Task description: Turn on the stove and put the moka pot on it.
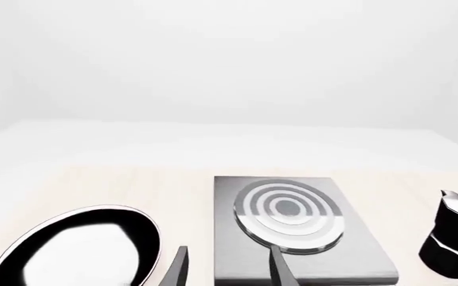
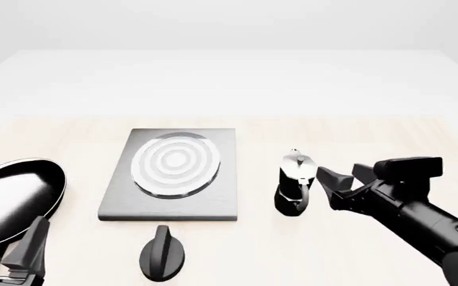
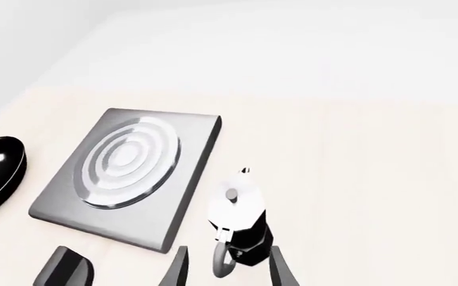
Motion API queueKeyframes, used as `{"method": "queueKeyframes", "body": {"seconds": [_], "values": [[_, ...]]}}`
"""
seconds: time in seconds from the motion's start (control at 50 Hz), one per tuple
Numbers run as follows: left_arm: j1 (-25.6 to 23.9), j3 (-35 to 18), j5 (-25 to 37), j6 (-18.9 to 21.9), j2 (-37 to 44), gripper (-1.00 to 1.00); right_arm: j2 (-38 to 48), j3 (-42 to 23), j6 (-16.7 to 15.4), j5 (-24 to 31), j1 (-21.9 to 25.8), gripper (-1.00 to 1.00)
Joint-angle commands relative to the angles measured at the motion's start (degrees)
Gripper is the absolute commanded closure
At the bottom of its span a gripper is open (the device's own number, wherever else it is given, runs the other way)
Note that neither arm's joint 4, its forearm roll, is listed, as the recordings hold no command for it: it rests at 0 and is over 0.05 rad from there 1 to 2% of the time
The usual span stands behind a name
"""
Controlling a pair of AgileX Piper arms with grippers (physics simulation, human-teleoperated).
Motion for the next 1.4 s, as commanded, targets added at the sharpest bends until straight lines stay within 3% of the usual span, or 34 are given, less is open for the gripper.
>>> {"method": "queueKeyframes", "body": {"seconds": [0.02, 0.94, 1.4], "values": [[-0.2, 0.2, 0.4, -0.7, -0.3, -1.0, 5.2, 1.0, 0.6, -4.0, 0.4, -1.0], [0.6, 1.0, -0.2, -1.8, 1.6, -1.0, 21.1, 3.5, 3.2, -18.7, 2.8, -1.0], [1.5, 1.3, -2.5, -4.0, 4.7, -1.0, 25.6, 4.3, 5.6, -22.8, 4.4, -1.0]]}}
